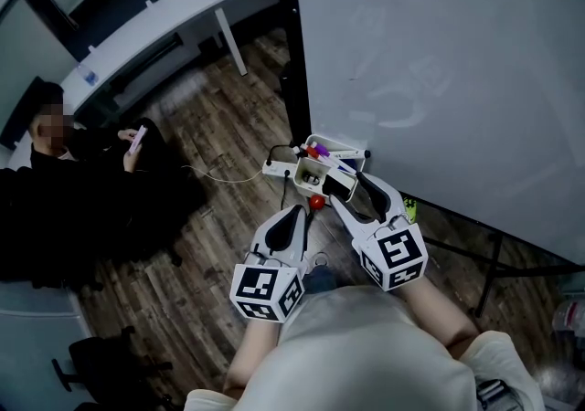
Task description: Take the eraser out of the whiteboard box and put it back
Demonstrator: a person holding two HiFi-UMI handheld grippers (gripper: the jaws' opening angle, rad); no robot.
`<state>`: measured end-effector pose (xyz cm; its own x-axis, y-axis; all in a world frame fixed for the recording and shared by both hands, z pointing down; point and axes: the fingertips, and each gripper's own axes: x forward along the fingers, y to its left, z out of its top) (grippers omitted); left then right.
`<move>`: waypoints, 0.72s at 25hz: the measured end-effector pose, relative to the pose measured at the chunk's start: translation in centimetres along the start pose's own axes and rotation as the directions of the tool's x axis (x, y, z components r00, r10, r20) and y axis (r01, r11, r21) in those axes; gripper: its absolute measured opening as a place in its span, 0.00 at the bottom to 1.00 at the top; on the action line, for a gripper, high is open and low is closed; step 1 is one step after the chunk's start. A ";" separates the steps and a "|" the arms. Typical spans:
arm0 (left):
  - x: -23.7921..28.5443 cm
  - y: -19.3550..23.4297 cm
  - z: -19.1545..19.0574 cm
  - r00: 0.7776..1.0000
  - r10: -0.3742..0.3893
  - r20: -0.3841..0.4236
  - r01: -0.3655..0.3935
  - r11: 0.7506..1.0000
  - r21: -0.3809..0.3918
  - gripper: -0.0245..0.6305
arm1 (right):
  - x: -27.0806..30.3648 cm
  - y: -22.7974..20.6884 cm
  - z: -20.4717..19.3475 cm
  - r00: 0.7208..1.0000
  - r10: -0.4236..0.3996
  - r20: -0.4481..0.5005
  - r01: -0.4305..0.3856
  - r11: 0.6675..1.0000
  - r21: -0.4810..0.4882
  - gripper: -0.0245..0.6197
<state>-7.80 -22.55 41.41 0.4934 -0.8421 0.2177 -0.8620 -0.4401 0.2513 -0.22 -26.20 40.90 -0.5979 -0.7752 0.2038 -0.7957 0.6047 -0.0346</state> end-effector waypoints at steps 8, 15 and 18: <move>1.5 1.2 0.5 1.000 -0.019 -0.001 0.019 1.000 -0.009 0.04 | 1.4 0.3 0.2 1.000 -0.003 0.009 0.003 1.000 -0.031 0.39; 2.3 1.1 0.7 0.999 -0.040 0.001 0.040 0.999 -0.009 0.04 | 1.4 0.0 0.0 1.000 -0.029 0.008 0.030 0.998 -0.057 0.32; 2.2 0.9 0.8 0.999 -0.048 0.000 0.048 0.999 -0.010 0.04 | 1.3 -0.1 0.1 1.000 -0.030 0.002 0.030 0.998 -0.057 0.31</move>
<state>-7.59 -25.09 41.41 0.5340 -0.8202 0.2053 -0.8363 -0.4766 0.2710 -0.96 -27.29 41.06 -0.5740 -0.7935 0.2024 -0.8066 0.5904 0.0273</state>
